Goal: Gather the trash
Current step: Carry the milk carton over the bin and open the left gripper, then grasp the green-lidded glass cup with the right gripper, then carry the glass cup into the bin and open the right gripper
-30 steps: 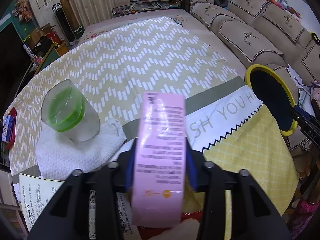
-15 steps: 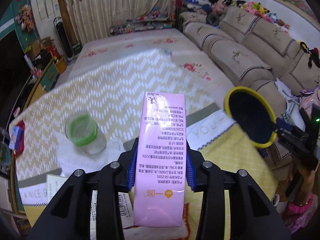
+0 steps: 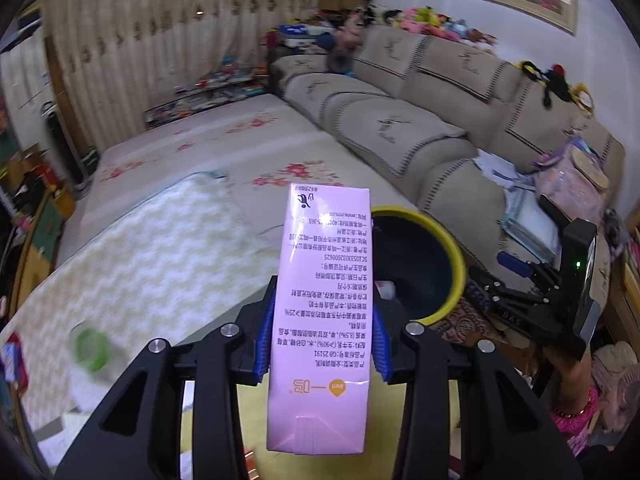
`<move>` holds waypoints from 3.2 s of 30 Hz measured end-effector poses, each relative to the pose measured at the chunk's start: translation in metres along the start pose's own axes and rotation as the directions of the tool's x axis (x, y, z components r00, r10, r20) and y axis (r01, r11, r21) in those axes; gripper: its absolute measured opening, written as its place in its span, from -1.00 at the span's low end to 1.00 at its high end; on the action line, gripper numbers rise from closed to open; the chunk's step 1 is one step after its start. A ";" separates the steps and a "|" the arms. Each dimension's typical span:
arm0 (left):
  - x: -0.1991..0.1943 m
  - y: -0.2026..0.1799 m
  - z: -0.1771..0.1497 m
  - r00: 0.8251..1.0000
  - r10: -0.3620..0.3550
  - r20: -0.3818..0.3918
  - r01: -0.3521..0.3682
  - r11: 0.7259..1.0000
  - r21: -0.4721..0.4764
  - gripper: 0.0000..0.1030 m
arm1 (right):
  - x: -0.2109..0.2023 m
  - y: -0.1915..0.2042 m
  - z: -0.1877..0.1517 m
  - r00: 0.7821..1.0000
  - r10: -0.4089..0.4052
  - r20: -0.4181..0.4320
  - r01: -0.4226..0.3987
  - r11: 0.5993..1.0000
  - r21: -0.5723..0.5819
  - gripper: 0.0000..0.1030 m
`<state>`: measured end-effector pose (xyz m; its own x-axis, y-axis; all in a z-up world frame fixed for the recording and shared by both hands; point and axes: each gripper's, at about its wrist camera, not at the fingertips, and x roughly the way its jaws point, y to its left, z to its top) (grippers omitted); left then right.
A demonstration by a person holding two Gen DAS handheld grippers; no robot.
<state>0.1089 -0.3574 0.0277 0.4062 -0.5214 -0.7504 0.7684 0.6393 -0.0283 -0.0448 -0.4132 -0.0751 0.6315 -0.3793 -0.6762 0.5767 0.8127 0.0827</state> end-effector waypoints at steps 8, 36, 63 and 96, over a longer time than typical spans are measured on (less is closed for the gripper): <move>0.066 -0.071 0.031 0.995 -0.085 -0.051 0.089 0.992 0.091 -0.23 | 0.002 -0.037 -0.009 1.000 -0.025 -0.013 0.026 0.998 0.060 0.21; -0.034 0.025 -0.034 0.982 0.089 0.170 -0.073 0.993 -0.096 0.76 | 0.012 0.021 -0.013 0.996 0.069 -0.048 -0.072 0.996 -0.060 0.31; -0.183 0.213 -0.254 0.839 0.535 0.101 -0.420 0.754 -0.505 0.86 | 0.002 0.398 0.002 0.851 0.486 -0.198 -0.522 0.739 -0.426 0.31; -0.156 0.212 -0.255 0.868 0.490 0.084 -0.382 0.766 -0.518 0.86 | 0.006 0.381 0.023 0.875 0.457 -0.159 -0.482 0.798 -0.361 -0.05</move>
<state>0.0819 0.0035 -0.0297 0.7705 -0.1865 -0.6096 0.1770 0.9812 -0.0765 0.1908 -0.1161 -0.0307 0.7338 0.1096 -0.6705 -0.0309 0.9913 0.1282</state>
